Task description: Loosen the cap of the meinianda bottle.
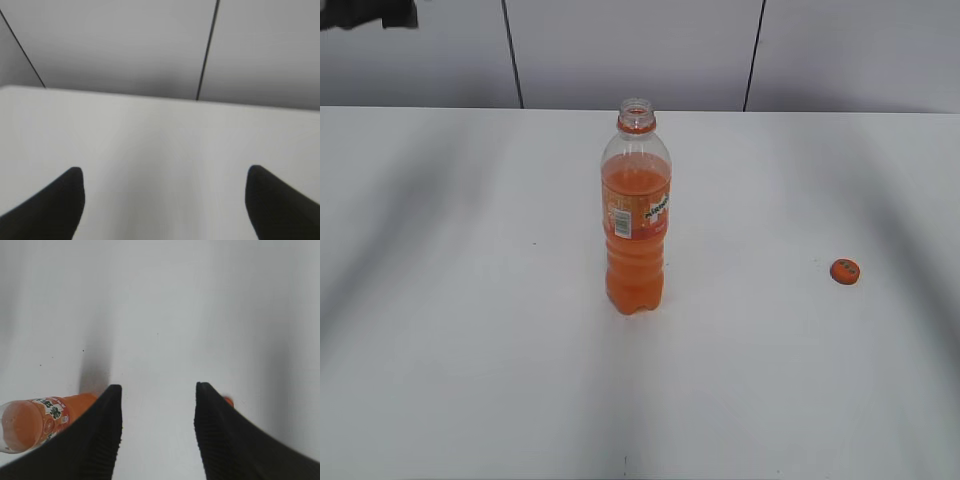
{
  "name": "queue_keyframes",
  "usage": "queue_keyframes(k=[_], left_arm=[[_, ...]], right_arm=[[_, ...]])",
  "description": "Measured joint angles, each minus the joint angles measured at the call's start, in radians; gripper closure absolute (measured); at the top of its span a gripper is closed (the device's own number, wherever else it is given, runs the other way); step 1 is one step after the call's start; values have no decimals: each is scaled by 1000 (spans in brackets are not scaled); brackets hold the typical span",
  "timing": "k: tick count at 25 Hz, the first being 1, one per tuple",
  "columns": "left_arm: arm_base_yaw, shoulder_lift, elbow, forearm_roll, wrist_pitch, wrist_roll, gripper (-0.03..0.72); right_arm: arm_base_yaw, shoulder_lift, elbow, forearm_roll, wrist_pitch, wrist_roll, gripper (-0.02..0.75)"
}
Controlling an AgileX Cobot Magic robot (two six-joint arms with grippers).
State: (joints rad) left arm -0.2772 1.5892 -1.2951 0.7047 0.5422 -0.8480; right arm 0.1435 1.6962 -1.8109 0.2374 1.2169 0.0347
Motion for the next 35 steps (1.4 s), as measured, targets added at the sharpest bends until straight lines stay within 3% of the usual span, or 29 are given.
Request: queue_keyframes(k=[4,9,13,17,25,28,35], left_arm=[[-1,0,-27,-328,147,295,97],[39,2,-125,-577,354,532,99],[117,18,-186,-695,569,615,101],[159,20,-189,-698,665,662,104],[160,-47,-174,-694,675,692,109],[161,-127,-95,-681,675,744,117],[161,-395,180,-539,681,786,126]], right_arm=[[0,-7,0,1,0,-10,381],[0,-16,0,-36,0,-25,381],[0,-42,21,-82,-1,-25,381],[0,-116,112,-105,-1,-27,381],[0,-364,432,-109,0,-27,381],[0,-472,537,-110,0,-27,381],[0,-684,732,-111,0,-27,381]])
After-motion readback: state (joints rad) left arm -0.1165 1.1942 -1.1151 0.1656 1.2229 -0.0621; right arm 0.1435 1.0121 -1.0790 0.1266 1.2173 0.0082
